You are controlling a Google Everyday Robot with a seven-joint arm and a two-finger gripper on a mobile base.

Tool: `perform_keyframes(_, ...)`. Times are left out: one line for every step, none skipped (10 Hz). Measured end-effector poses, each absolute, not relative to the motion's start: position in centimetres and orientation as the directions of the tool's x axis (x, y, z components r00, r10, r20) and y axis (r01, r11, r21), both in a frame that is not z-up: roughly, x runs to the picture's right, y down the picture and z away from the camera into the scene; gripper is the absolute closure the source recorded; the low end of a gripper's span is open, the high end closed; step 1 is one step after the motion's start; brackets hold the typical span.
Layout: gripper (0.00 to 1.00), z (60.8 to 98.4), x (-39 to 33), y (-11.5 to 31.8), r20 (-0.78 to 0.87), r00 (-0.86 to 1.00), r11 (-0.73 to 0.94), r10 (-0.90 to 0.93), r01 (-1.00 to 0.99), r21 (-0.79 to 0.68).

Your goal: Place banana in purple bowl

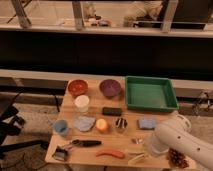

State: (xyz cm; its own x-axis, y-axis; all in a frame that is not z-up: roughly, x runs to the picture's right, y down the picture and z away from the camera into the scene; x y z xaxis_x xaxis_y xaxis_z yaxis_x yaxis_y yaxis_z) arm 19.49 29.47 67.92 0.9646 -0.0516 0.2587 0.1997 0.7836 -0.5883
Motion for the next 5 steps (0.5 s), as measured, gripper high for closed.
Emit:
perform_keyframes(1.00, 67.2, 19.4, 28.9, 0.266, 0.962, 0.791, -0.055, 0.205, -0.576)
perform_keyframes(1.00, 66.8, 19.2, 28.3, 0.279, 0.959, 0.805, -0.057, 0.209, -0.555)
perform_keyframes(1.00, 66.4, 19.2, 27.7, 0.291, 0.955, 0.822, -0.060, 0.212, -0.529)
perform_keyframes(1.00, 66.2, 19.5, 27.2, 0.298, 0.953, 0.836, -0.061, 0.212, -0.506)
perform_keyframes(1.00, 66.3, 19.6, 26.6, 0.304, 0.950, 0.845, -0.067, 0.216, -0.490)
